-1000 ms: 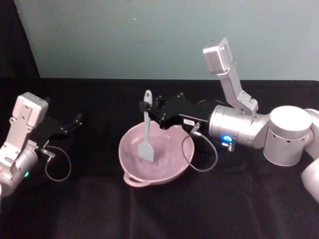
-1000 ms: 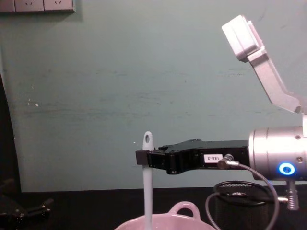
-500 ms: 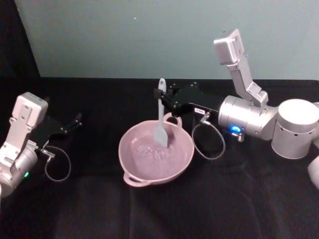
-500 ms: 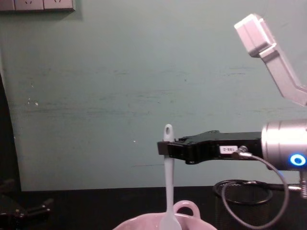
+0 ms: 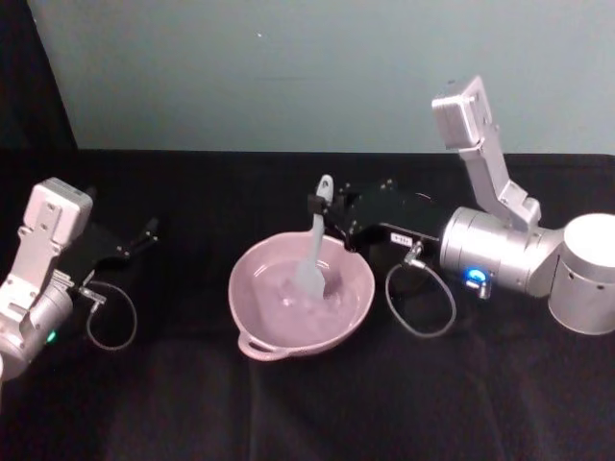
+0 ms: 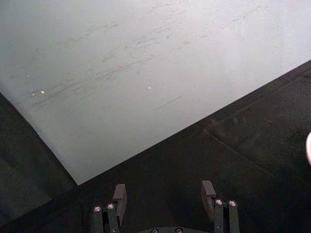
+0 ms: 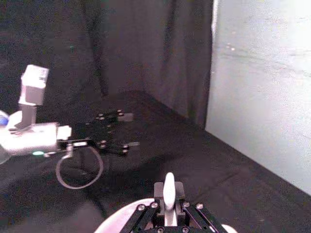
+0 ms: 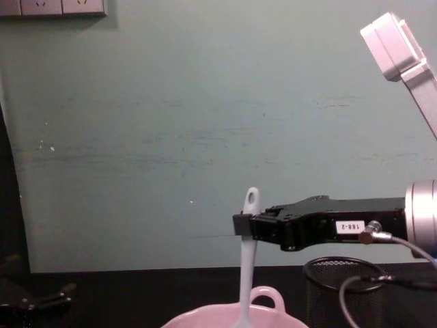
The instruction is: Use the one hand to pick up the spoon and stir the clear water in the bowl.
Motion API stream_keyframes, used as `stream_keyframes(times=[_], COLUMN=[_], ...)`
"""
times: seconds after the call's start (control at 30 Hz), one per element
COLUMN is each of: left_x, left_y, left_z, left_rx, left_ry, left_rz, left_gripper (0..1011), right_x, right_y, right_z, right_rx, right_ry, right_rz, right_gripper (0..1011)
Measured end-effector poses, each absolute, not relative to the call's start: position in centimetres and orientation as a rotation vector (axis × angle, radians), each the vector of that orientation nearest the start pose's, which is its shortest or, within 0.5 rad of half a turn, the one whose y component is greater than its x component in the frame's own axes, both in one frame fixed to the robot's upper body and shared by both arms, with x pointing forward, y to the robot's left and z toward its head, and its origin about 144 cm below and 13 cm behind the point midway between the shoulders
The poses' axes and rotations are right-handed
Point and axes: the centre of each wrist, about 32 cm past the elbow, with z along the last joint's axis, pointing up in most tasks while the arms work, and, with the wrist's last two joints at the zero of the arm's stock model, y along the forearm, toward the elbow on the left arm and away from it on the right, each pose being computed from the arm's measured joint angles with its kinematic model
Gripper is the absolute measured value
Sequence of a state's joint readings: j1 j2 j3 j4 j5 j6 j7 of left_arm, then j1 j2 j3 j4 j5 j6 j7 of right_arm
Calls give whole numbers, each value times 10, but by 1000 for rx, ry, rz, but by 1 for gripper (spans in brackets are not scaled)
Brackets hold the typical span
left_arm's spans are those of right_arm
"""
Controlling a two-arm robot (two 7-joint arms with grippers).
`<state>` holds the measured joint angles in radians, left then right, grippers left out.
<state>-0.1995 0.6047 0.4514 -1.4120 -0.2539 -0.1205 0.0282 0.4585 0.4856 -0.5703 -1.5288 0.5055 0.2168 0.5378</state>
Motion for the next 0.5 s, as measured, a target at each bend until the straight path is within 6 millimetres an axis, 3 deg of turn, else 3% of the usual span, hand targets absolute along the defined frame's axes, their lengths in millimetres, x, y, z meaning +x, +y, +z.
stream_keyframes(times=[0.27,0.5], left_x=[489,489], left_y=[310,310], left_z=[1140,1140], left_rx=[304,304], left_ry=[-285,-285], left_rz=[1248,1248], left_gripper=[1011,1011], right_x=[531,540], right_y=[-205,-189], right_z=[1238,1235], right_rx=[-161,-144], right_ry=[4,16], right_rz=[-516,-488], right_gripper=[117,118])
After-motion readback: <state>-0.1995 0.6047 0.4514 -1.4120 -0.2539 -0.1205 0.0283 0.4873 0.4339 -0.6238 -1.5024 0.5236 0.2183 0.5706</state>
